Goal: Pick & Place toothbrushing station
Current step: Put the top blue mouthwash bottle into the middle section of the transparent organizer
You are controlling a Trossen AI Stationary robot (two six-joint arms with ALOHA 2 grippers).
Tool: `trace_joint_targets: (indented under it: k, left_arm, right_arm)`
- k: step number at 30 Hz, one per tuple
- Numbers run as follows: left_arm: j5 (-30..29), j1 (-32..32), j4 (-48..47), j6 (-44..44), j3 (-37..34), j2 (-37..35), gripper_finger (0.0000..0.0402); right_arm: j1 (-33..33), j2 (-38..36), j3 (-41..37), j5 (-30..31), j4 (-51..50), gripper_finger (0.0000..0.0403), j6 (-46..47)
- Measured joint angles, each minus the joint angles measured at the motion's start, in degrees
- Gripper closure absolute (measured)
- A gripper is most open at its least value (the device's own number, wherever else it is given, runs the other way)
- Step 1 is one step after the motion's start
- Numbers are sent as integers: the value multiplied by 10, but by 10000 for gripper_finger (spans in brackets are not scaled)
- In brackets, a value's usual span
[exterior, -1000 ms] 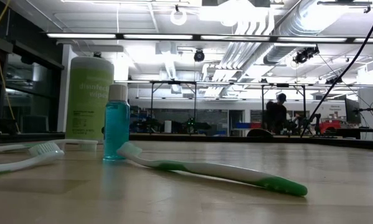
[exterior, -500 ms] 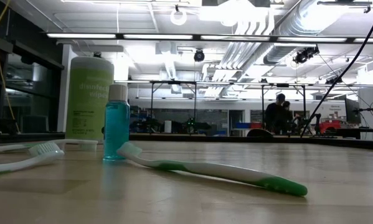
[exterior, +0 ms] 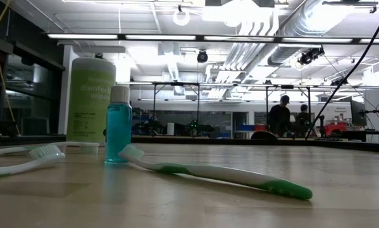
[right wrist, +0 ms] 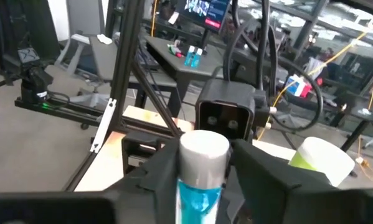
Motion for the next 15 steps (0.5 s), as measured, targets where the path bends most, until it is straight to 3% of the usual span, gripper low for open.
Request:
trace_joint_targets:
  k: [8,15]
  left_arm:
    - [0,0,-43,-38,0,0,340]
    - [0,0,-97,-88,0,0,340]
  right_arm:
    - [-3,-25,0,-18,-99,226,108]
    - [-32,-61,0,-128,-186,231,229]
